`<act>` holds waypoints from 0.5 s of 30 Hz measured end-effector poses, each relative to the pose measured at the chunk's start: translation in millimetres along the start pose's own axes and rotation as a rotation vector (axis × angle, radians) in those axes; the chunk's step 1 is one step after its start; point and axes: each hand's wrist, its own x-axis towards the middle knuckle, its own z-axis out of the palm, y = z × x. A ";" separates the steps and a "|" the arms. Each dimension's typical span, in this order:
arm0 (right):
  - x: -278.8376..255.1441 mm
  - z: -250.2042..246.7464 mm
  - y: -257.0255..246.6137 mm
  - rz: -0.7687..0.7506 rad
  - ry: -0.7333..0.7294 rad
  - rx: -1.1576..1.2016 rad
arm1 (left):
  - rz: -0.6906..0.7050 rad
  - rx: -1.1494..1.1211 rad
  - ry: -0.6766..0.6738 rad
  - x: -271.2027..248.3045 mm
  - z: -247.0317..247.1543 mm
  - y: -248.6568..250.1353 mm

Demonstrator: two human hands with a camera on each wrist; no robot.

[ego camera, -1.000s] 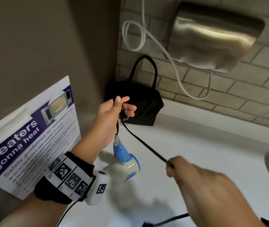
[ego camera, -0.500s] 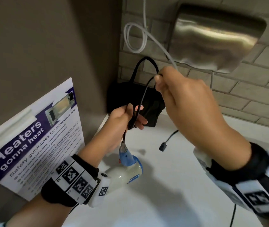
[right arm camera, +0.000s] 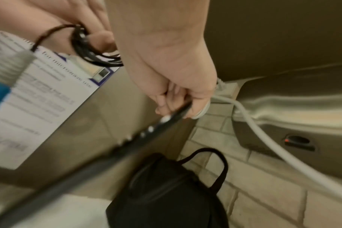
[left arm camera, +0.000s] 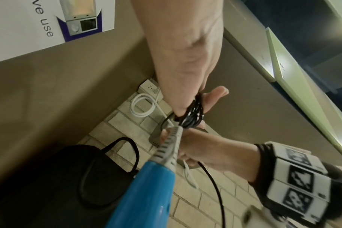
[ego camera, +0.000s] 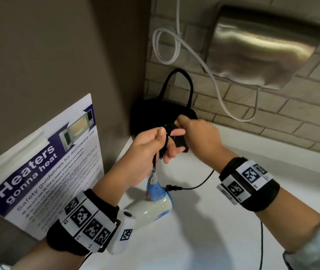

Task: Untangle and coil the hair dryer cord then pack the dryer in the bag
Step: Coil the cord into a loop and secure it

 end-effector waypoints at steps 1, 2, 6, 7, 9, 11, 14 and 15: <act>-4.8 6.9 -1.9 0.003 -0.040 -0.023 | 0.009 -0.015 0.028 1.3 -0.3 0.6; -10.3 11.9 -4.9 0.002 -0.087 -0.035 | 0.012 -0.035 0.051 2.4 -0.5 0.4; -34.5 28.2 -22.2 -0.076 -0.216 -0.105 | 0.023 -0.066 0.117 7.0 0.5 -4.2; -42.1 27.5 -29.9 -0.099 -0.195 -0.125 | 0.030 -0.072 0.147 8.5 0.6 -5.6; -53.3 20.8 -44.0 -0.074 -0.234 -0.096 | 0.043 -0.092 0.222 12.7 -1.9 -9.0; -59.8 14.4 -46.1 -0.096 -0.252 -0.051 | 0.059 -0.088 0.281 17.1 -6.6 -12.6; -67.2 7.3 -46.4 -0.087 -0.264 -0.163 | 0.071 -0.030 0.315 21.4 -11.3 -17.6; -69.5 3.9 -44.8 -0.077 -0.220 -0.148 | 0.074 -0.015 0.324 22.2 -11.9 -18.5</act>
